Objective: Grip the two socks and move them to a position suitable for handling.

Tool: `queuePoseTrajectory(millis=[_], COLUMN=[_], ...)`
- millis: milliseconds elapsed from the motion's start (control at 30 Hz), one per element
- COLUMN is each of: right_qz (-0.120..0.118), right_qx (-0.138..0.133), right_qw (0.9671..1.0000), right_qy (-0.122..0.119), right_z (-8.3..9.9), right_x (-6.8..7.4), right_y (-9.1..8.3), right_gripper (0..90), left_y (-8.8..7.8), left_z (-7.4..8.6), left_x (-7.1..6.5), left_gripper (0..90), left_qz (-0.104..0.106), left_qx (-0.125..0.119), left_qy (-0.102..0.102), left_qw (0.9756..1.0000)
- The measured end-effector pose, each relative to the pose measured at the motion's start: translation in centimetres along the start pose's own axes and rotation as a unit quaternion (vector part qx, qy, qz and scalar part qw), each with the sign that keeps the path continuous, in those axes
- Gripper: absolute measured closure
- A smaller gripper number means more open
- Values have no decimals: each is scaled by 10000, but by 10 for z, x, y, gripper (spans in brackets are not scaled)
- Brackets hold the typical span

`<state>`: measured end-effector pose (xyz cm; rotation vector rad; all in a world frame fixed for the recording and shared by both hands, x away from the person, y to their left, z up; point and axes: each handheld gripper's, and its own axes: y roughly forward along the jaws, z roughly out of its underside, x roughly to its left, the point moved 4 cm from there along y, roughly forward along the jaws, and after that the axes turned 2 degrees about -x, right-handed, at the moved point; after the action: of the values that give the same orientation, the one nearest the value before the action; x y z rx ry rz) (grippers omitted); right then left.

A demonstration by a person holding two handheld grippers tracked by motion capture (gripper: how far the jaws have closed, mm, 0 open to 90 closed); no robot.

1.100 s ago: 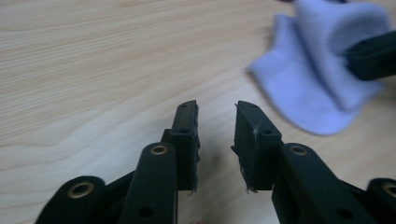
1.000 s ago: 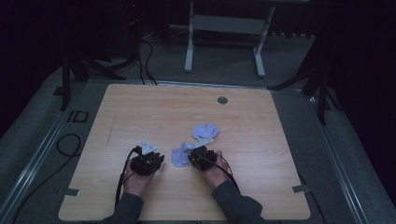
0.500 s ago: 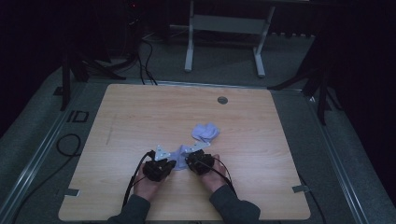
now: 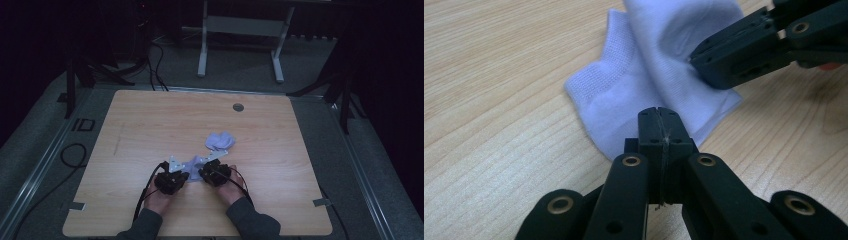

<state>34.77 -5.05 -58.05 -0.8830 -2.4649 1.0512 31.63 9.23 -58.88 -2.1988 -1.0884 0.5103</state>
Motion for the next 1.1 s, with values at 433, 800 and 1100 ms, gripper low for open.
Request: queuePoseTrajectory(millis=[433, 800, 1100], right_qz=[198, 220, 163], right_qx=[79, 71, -8], right_qw=[9997, 9992, 9988], right_qy=[106, 322, 457], right_z=[19, 45, 58], right_x=[-24, -39, -44], right_y=[-17, -42, -53], right_gripper=[900, 900, 900], left_y=[-3, -6, -14], left_z=[0, 3, 8], left_x=[7, 10, 7], left_gripper=[899, 899, 898], left_qz=[-216, -154, -231], left_qx=[58, 120, 249], left_qy=[4, 39, 180], left_qw=[9997, 9998, 9993])
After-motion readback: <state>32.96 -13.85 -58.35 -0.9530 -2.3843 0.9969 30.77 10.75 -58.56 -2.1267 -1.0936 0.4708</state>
